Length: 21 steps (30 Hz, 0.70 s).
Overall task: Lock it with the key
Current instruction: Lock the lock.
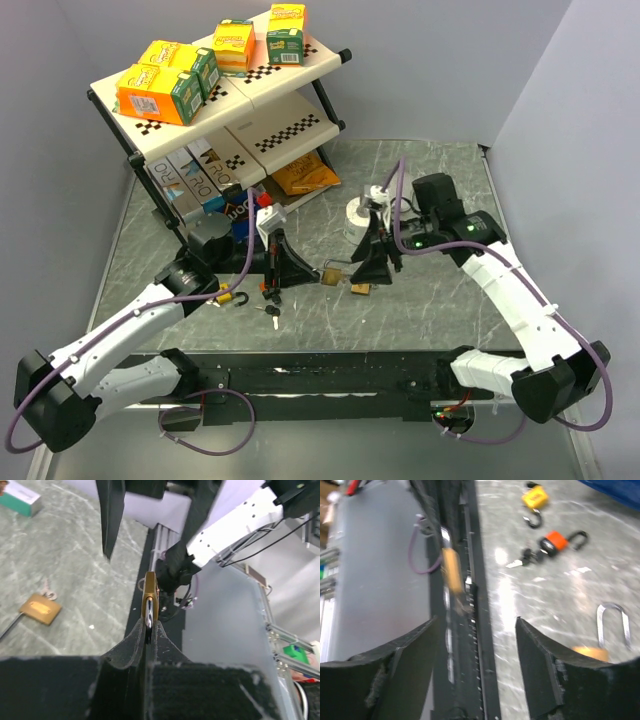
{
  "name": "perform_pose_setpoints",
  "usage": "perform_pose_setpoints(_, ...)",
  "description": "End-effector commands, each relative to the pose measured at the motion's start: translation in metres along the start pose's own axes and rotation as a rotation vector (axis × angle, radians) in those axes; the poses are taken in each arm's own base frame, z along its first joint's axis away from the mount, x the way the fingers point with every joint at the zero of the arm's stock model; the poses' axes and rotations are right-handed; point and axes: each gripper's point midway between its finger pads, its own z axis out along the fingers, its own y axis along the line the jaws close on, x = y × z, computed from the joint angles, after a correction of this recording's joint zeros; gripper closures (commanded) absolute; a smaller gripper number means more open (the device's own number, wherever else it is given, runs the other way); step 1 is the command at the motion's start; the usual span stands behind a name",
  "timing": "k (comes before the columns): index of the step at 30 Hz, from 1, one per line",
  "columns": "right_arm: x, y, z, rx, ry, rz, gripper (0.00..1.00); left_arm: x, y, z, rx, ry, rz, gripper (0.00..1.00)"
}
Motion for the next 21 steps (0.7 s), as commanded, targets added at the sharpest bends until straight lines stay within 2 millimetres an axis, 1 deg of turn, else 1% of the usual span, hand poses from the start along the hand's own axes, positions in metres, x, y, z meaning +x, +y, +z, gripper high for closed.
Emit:
perform_pose_setpoints(1,0.004,-0.005,-0.014,0.027,0.001,-0.089,0.32,-0.006,-0.017,-0.01,0.055,-0.013,0.093,0.99)
perform_pose_setpoints(5,0.0,-0.001,-0.012,0.014,-0.03,-0.092,0.33,-0.004,-0.015,-0.008,0.063,-0.018,0.067,0.99)
perform_pose_setpoints(8,-0.001,0.003,-0.006,-0.014,-0.027,-0.074,0.35,-0.007,-0.015,-0.006,0.067,-0.028,0.066,0.99)
perform_pose_setpoints(13,-0.004,0.017,0.006,-0.078,-0.024,-0.066,0.39,-0.011,-0.014,-0.004,0.071,-0.028,0.076,0.99)
perform_pose_setpoints(16,-0.002,0.017,0.011,-0.082,-0.015,-0.069,0.41,-0.011,-0.015,-0.004,0.075,-0.03,0.076,0.99)
perform_pose_setpoints(17,-0.002,0.016,0.012,-0.085,-0.012,-0.064,0.42,-0.011,-0.015,-0.004,0.075,-0.031,0.078,0.99)
perform_pose_setpoints(18,-0.002,0.017,0.013,-0.087,-0.011,-0.062,0.48,-0.011,-0.015,-0.004,0.075,-0.031,0.076,0.99)
perform_pose_setpoints(19,-0.002,0.016,0.013,-0.087,-0.009,-0.058,0.5,-0.012,-0.015,-0.004,0.073,-0.033,0.079,0.99)
perform_pose_setpoints(21,-0.001,0.015,0.014,-0.086,-0.006,-0.056,0.53,-0.011,-0.016,-0.005,0.071,-0.033,0.079,0.99)
